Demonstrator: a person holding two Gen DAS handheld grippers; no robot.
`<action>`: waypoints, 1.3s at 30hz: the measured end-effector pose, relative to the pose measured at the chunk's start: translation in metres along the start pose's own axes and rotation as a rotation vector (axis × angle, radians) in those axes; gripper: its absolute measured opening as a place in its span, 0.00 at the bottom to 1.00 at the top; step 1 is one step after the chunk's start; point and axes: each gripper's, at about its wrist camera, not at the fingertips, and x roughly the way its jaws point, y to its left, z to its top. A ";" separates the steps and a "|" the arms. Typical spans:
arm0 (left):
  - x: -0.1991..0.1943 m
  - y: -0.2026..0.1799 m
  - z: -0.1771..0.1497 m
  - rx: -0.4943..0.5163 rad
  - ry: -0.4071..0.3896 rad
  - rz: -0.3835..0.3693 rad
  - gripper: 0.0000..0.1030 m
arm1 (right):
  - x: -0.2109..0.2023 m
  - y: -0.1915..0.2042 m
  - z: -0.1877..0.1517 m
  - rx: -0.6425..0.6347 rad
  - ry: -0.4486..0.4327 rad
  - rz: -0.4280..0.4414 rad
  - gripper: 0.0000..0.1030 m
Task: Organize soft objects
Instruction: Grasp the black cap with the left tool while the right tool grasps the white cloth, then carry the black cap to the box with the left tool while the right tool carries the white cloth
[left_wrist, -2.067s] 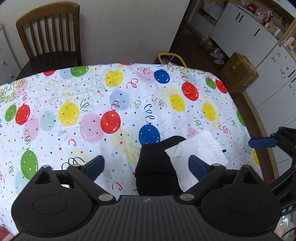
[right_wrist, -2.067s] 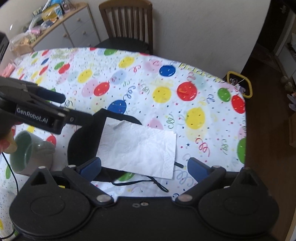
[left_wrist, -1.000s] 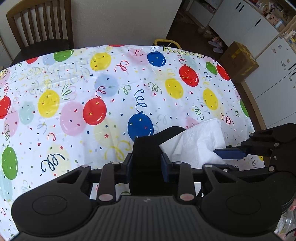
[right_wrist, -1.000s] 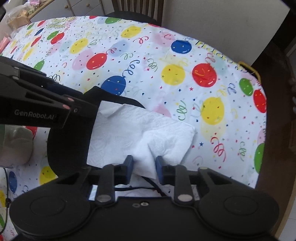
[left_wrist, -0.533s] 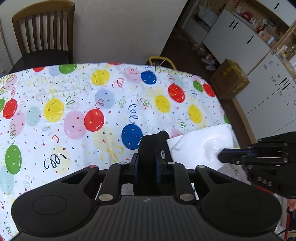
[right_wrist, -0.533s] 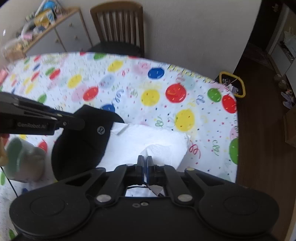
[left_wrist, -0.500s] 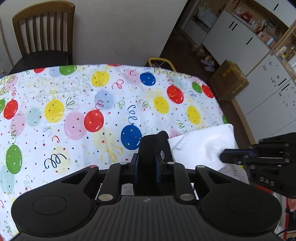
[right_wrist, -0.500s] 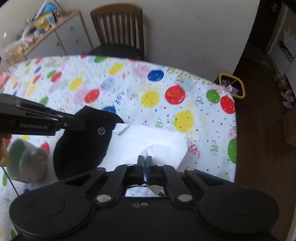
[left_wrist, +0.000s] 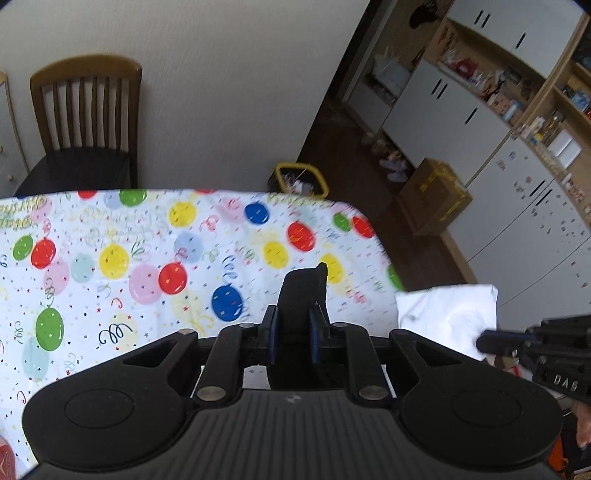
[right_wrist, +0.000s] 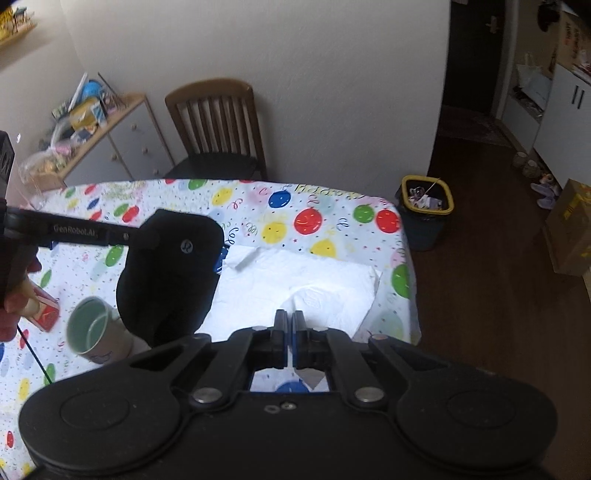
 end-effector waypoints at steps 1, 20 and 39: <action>-0.007 -0.004 0.000 0.000 -0.011 -0.007 0.16 | -0.008 -0.001 -0.004 0.004 -0.009 0.001 0.01; -0.114 -0.094 -0.030 0.071 -0.151 -0.140 0.16 | -0.108 -0.016 -0.071 0.036 -0.115 -0.009 0.01; -0.107 -0.138 -0.091 0.054 -0.073 -0.275 0.16 | -0.143 -0.042 -0.131 0.078 -0.097 -0.030 0.01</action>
